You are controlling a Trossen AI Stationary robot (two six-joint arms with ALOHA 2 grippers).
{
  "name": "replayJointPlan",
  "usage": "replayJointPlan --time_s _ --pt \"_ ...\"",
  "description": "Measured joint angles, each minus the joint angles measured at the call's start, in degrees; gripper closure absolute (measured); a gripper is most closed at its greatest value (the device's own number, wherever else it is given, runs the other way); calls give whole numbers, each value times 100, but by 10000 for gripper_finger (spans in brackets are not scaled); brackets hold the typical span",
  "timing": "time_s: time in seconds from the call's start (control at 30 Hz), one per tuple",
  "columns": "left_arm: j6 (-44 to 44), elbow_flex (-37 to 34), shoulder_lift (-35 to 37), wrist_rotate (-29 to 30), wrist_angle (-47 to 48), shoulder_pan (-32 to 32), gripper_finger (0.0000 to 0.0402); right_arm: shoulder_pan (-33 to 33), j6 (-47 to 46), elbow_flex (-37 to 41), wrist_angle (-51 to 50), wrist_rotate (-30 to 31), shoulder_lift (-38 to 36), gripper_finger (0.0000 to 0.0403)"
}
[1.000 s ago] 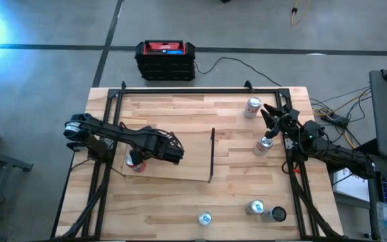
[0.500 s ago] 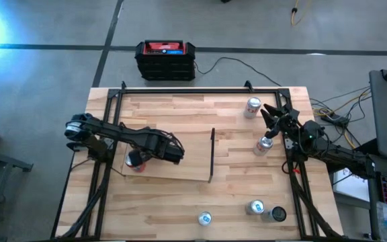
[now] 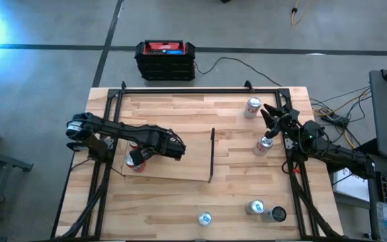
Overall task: Place canned beverage on shelf
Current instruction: Put the left white pink soda can on the shelf
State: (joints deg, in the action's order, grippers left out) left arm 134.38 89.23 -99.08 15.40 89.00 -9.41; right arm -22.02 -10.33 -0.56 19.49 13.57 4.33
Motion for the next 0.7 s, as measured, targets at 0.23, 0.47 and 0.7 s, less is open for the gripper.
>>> replayJointPlan --time_s 0.23,0.47,0.7 --pt "10 39 -221 -41 69 201 180 0 0 0 0 1 1 245" --pt "281 248 -289 -117 91 208 180 0 0 0 0 1 -1 245" --pt "603 289 -289 -208 57 210 175 0 1 -1 0 0 1 245"
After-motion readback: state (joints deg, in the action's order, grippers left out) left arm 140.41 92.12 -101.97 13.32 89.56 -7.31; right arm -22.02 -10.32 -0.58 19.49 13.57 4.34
